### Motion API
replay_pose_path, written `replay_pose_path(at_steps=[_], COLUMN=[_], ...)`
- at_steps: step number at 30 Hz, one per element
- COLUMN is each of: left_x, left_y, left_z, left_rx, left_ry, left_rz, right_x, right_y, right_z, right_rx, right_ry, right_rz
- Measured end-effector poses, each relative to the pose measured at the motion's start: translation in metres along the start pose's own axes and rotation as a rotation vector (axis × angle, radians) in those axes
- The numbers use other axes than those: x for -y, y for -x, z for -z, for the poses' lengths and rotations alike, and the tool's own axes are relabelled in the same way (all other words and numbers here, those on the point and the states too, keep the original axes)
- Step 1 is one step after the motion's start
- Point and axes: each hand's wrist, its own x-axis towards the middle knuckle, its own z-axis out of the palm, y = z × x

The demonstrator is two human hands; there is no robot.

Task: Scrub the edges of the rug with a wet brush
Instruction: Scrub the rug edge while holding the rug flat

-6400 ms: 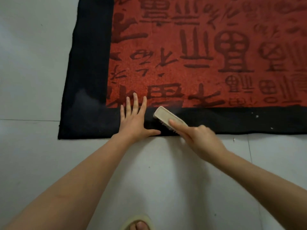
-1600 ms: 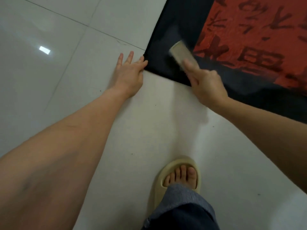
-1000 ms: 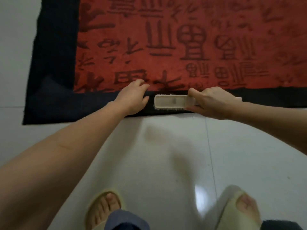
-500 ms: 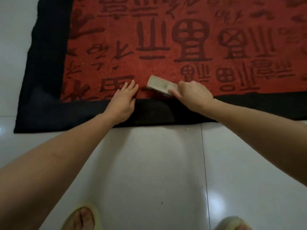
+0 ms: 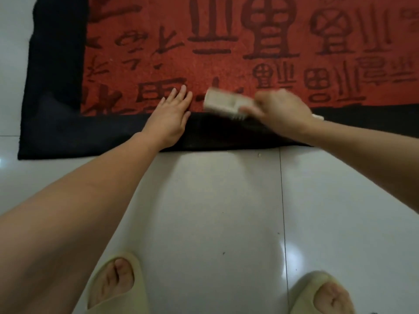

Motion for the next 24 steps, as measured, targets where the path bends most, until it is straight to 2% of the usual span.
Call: replay_pose_path(at_steps=[1, 2, 5, 6, 7, 9, 10, 11, 14, 15, 16, 19, 20, 21, 23, 24], left_x=[-0.002, -0.004, -0.011, -0.013, -0.015, -0.022, -0.024, -0.029, -0.038, -0.040, -0.042, -0.043, -0.042, -0.043, -0.045, -0.044], left_y=[0.000, 0.000, -0.001, 0.000, -0.001, -0.002, -0.002, -0.001, -0.001, -0.001, -0.002, 0.000, 0.002, 0.005, 0.004, 0.003], left_z=[0.001, 0.003, 0.006, 0.008, 0.009, 0.011, 0.011, 0.011, 0.009, 0.008, 0.007, 0.004, 0.003, 0.002, 0.002, 0.003], left_rx=[0.006, 0.009, 0.049, 0.053, 0.052, 0.046, 0.047, 0.068, 0.131, 0.142, 0.154, 0.186, 0.189, 0.198, 0.217, 0.220], left_ry=[-0.015, -0.030, -0.081, -0.096, -0.102, -0.104, -0.101, -0.100, -0.111, -0.126, -0.132, -0.120, -0.113, -0.106, -0.108, -0.114], left_rz=[0.013, 0.027, 0.050, 0.061, 0.061, 0.022, 0.002, -0.022, -0.081, -0.091, -0.095, -0.080, -0.063, -0.051, -0.056, -0.057], right_x=[0.000, 0.004, 0.016, 0.019, 0.012, -0.010, -0.015, -0.015, 0.007, 0.013, 0.013, -0.013, -0.014, -0.013, -0.007, -0.003], right_y=[-0.001, 0.004, 0.033, 0.039, 0.035, 0.019, 0.017, 0.024, 0.055, 0.060, 0.056, 0.027, 0.025, 0.030, 0.047, 0.049], right_z=[0.000, -0.003, -0.018, -0.011, -0.005, 0.008, 0.011, 0.009, -0.002, 0.001, 0.007, 0.011, 0.008, 0.003, -0.005, 0.000], right_rx=[-0.040, -0.013, 0.240, 0.280, 0.225, -0.029, -0.057, 0.005, 0.391, 0.432, 0.365, 0.025, 0.002, 0.039, 0.245, 0.287], right_ry=[-0.017, -0.005, -0.006, 0.032, 0.069, 0.055, 0.058, 0.064, 0.099, 0.117, 0.125, 0.008, -0.035, -0.050, -0.075, -0.041], right_rz=[-0.104, -0.124, 0.126, 0.158, 0.109, -0.134, -0.222, -0.217, 0.131, 0.194, 0.180, -0.189, -0.255, -0.228, -0.088, -0.049])
